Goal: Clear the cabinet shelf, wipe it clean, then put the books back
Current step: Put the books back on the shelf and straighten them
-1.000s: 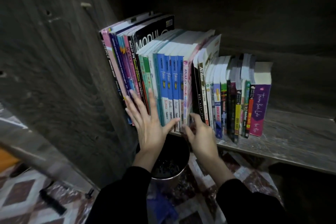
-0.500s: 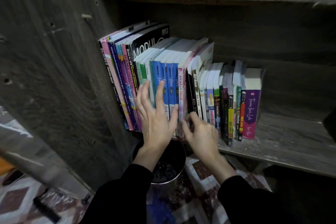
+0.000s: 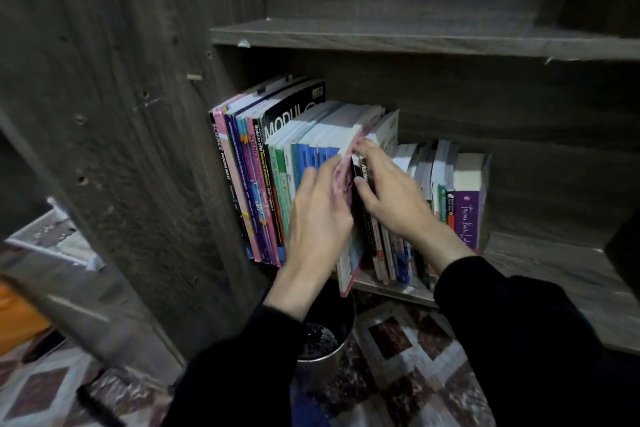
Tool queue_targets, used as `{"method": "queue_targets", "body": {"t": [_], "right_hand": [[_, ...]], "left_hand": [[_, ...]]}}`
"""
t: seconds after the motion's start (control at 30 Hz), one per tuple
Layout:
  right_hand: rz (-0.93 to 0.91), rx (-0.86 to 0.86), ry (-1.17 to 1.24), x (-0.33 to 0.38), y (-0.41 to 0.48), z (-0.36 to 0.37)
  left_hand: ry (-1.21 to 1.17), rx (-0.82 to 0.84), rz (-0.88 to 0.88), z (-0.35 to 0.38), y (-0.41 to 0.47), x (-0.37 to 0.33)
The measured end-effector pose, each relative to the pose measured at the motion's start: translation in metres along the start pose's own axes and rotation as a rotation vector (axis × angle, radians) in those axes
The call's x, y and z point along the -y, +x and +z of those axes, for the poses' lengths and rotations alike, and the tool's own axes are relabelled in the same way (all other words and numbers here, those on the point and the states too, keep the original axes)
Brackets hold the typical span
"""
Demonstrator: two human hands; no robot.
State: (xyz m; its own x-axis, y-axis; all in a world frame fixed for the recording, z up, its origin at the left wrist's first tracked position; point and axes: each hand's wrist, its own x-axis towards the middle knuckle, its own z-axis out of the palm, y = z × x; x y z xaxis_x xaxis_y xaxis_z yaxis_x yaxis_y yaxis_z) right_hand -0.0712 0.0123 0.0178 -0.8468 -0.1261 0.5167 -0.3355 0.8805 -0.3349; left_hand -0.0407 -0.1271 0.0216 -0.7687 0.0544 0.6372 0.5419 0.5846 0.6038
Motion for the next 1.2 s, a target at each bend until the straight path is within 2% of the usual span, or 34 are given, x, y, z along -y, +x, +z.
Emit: {"method": "queue_targets", "body": {"t": [0.1,0.27,0.6,0.77,0.83,0.93,1.0,1.2], "right_hand": [[0.017,0.011,0.000,0.002,0.000,-0.001],[0.042,0.037,0.008,0.007,-0.001,-0.004],[0.079,0.106,0.004,0.010,0.001,-0.007],[0.215,0.000,-0.019,0.040,0.010,-0.020],[0.143,0.030,-0.055,0.053,0.018,-0.020],[-0.059,0.159,-0.169,0.058,0.028,-0.008],[-0.071,0.199,-0.157,0.059,0.030,-0.003],[-0.056,0.106,-0.089,0.053,0.026,0.000]], "left_hand": [[-0.029,-0.042,0.037,-0.010,-0.018,0.008],[-0.125,0.198,-0.073,-0.009,-0.016,0.015],[-0.041,0.249,-0.178,-0.075,-0.014,-0.023],[0.019,0.282,-0.197,-0.119,-0.021,-0.027],[0.034,0.277,-0.214,-0.132,-0.029,-0.025],[0.038,0.268,-0.195,-0.142,-0.039,-0.023],[0.025,0.257,-0.186,-0.145,-0.041,-0.024],[0.021,0.222,-0.150,-0.153,-0.038,-0.030]]}}
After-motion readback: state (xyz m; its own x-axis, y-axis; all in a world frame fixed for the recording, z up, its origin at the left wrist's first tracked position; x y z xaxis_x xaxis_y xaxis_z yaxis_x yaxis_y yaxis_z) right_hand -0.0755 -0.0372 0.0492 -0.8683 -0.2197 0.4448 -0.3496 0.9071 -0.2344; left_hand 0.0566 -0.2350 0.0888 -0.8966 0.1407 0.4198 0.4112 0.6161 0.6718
